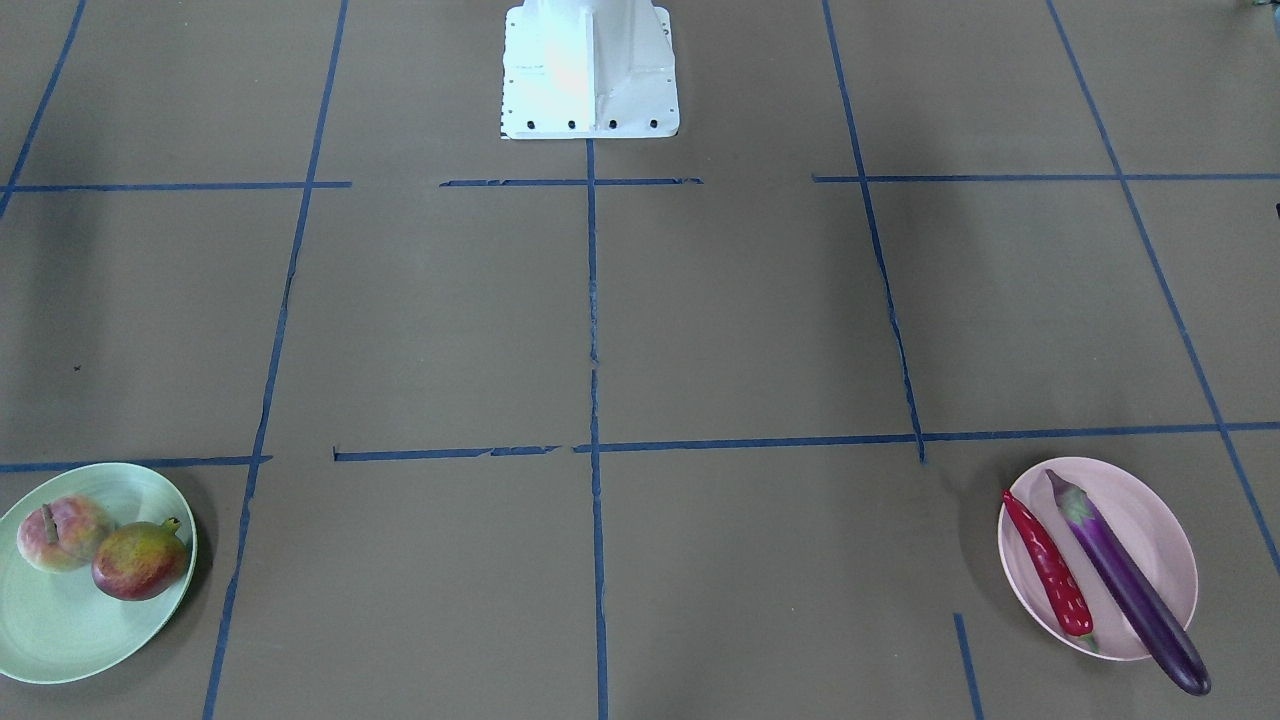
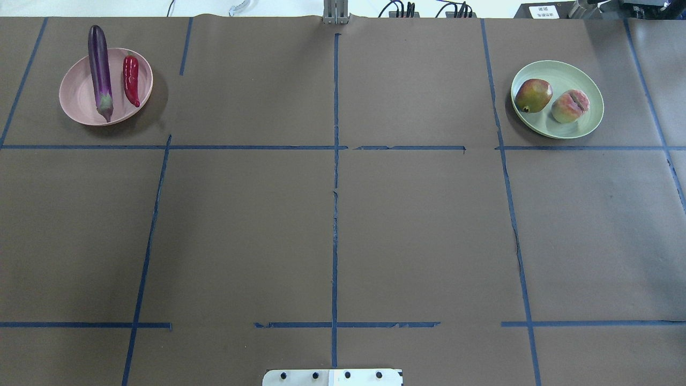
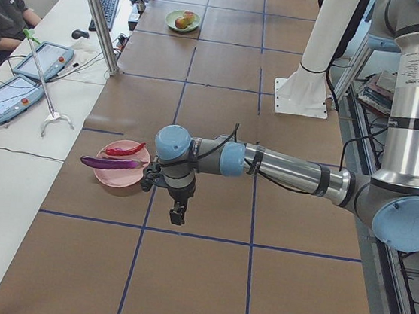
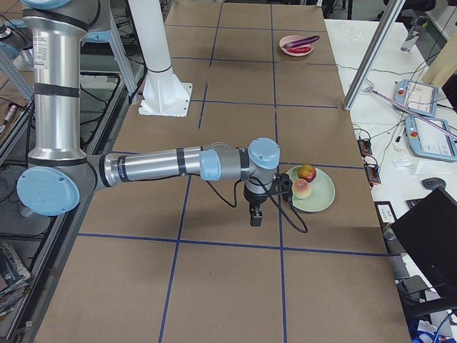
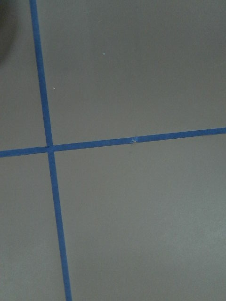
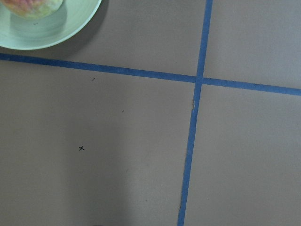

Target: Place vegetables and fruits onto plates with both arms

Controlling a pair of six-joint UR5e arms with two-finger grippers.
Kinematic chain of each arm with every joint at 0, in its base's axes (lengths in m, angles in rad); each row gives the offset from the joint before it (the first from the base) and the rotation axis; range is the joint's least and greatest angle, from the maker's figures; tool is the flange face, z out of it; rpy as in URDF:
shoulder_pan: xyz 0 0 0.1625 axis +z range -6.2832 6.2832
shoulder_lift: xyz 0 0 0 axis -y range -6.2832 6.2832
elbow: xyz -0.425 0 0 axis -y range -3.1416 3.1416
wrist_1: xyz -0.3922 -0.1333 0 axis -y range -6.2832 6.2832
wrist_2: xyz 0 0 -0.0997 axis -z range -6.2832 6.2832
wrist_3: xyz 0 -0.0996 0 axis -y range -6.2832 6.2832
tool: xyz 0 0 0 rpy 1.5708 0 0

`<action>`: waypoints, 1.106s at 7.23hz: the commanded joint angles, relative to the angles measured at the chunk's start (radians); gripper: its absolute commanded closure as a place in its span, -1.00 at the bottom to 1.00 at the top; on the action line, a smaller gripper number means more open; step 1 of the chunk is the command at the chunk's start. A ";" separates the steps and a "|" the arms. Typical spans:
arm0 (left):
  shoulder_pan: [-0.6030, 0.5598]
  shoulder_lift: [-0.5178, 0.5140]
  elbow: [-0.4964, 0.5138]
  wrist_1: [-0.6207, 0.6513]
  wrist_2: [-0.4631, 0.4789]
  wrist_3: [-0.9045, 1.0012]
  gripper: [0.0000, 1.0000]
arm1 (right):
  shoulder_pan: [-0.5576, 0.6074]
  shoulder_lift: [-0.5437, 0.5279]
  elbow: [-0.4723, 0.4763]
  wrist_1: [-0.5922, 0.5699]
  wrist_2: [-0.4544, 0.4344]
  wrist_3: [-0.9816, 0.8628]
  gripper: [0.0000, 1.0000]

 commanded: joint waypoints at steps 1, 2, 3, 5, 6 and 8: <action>0.000 0.011 0.005 0.002 0.002 -0.001 -1.00 | 0.001 -0.001 0.003 0.000 0.006 0.001 -1.00; 0.000 0.013 0.018 0.011 0.000 -0.001 -1.00 | -0.001 -0.001 0.001 0.000 0.006 0.001 -1.00; 0.000 0.011 0.004 0.013 0.003 -0.001 -1.00 | -0.001 0.001 0.001 0.000 0.006 0.001 -1.00; 0.003 0.007 -0.004 0.005 0.003 0.000 -1.00 | -0.001 -0.001 0.000 0.000 0.006 -0.001 -1.00; 0.003 0.006 -0.011 0.005 0.000 0.000 -1.00 | -0.001 -0.001 0.001 0.000 0.006 0.001 -1.00; 0.004 0.003 -0.013 0.005 -0.001 0.000 -1.00 | -0.001 -0.001 0.001 0.000 0.006 0.001 -1.00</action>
